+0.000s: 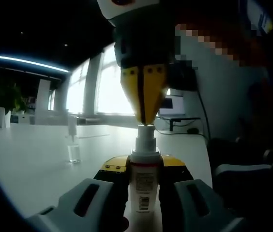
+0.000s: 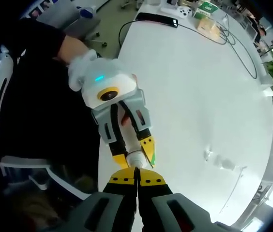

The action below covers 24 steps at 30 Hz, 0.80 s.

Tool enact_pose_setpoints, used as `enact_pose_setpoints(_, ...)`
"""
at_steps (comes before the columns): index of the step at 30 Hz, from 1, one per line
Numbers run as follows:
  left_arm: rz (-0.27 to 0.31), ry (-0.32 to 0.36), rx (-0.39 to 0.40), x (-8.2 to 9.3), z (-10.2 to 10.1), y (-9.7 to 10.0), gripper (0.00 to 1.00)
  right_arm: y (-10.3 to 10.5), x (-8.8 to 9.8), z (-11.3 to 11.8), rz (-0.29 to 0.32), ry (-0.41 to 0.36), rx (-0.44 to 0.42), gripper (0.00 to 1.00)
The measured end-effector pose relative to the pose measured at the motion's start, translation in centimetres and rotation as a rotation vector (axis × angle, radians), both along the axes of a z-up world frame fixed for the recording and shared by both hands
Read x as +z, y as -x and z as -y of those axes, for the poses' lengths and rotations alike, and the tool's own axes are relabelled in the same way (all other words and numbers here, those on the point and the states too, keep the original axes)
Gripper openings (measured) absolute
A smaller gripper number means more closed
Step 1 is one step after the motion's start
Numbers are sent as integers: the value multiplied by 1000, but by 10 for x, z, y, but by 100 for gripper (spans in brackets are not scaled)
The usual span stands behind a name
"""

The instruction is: Clamp pump bottle remove cover press pump head put on cover

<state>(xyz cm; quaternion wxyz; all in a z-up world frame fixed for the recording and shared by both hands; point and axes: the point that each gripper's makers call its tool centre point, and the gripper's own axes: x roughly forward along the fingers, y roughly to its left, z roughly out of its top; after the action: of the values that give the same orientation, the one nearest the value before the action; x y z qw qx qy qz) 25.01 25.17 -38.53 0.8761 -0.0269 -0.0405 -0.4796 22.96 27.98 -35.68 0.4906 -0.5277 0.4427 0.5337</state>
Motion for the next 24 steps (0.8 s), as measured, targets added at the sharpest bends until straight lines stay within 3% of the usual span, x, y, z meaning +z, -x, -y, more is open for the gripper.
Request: enact_pose_setpoints(24, 0, 0, -1, 0, 0, 0, 14, 0, 0, 0, -1, 5, -1, 0)
